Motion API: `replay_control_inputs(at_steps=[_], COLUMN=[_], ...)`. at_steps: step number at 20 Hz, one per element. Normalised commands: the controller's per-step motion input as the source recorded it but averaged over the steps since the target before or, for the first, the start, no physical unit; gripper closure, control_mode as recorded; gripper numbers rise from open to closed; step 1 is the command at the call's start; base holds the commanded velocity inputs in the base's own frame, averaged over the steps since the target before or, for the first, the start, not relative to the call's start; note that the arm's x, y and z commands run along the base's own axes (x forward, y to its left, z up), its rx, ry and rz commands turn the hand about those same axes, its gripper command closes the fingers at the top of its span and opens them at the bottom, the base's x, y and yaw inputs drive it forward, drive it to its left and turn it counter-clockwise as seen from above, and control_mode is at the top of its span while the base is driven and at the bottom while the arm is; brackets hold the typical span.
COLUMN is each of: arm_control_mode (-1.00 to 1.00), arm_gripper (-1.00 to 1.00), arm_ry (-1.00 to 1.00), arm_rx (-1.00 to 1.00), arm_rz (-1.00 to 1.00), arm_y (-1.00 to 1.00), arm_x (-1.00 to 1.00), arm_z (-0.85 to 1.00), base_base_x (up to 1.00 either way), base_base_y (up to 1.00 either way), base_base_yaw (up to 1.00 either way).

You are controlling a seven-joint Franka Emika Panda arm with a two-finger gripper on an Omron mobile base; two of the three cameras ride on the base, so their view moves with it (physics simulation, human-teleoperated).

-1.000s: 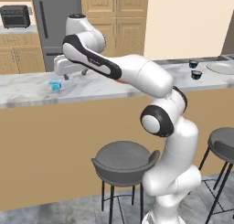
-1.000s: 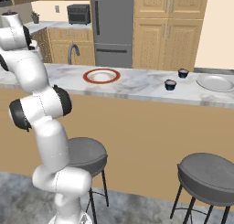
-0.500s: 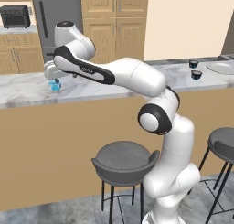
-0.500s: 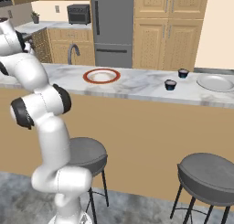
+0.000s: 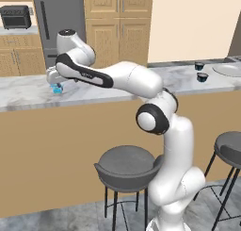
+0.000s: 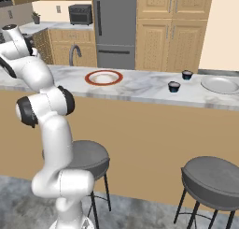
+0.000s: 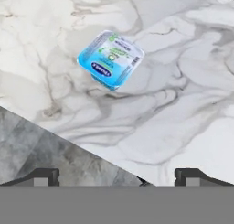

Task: Place two yogurt containers on each plate.

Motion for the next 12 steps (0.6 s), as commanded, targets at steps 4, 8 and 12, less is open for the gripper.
replay_control_inputs(at_steps=[4, 8, 12], arm_control_mode=[-1.0, -1.0, -1.0], arm_gripper=[-1.0, -1.0, -1.0], arm_ry=[0.0, 0.0, 0.01], arm_rx=[0.0, 0.0, 0.0], arm_rz=[0.0, 0.0, 0.0], arm_y=[0.22, 0.23, 0.18], arm_x=[0.21, 0.18, 0.26], arm_z=[-0.01, 0.0, 0.0], base_base_x=[0.0, 0.0, 0.0], base_base_y=[0.0, 0.0, 0.0], base_base_yaw=[0.0, 0.0, 0.0])
